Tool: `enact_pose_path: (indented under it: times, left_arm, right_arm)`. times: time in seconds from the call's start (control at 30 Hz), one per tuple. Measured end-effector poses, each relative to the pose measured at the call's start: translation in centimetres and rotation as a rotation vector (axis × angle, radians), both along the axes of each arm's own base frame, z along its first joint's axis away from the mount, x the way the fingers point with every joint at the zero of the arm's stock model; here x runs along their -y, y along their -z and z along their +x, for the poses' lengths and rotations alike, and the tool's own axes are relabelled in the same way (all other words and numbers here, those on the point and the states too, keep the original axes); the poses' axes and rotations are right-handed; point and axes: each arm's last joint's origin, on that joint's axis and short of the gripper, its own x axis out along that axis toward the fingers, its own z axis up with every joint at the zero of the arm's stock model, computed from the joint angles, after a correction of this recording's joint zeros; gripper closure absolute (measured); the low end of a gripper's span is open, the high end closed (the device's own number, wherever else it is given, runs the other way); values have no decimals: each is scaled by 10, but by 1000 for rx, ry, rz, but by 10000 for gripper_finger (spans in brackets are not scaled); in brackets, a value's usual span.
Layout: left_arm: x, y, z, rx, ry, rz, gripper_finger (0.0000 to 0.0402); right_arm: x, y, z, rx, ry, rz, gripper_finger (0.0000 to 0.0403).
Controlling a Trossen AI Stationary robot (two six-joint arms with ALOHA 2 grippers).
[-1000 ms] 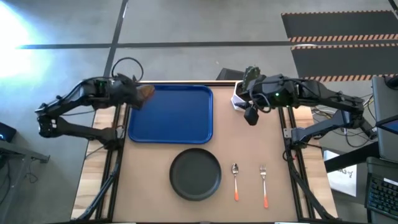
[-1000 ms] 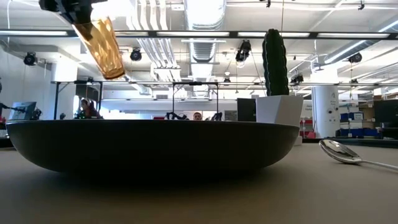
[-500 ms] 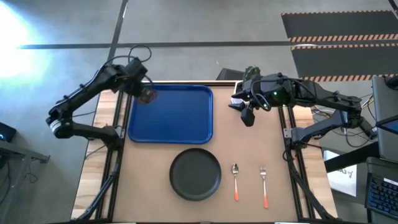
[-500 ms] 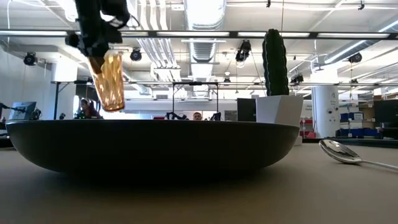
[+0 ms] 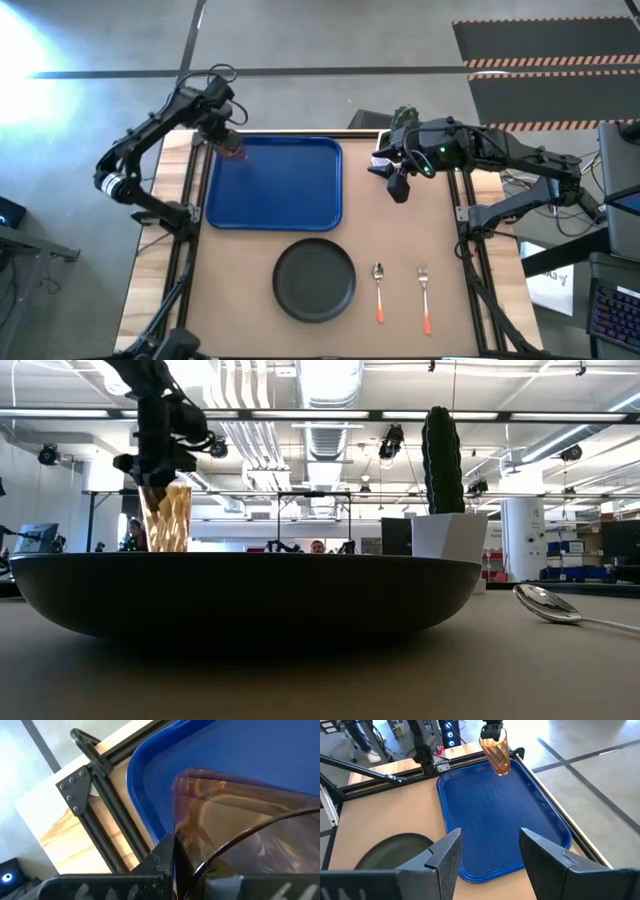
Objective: Pick and place plate/cup/fork/spoon on tray
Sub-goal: Put the brown cup on the top left of the blue serving tray
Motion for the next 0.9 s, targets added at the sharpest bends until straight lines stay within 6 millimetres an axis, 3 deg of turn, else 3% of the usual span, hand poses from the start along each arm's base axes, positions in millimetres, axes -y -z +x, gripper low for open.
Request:
enact_pose_path:
  times: [0.4, 0.9]
  left_arm:
    - [-27, 30, 5, -38, 35, -85, 402]
    - [-29, 29, 1, -38, 28, -75, 387]
  right_arm:
    - [0, 0, 0, 1, 1, 0, 216]
    - [0, 0, 0, 1, 0, -2, 216]
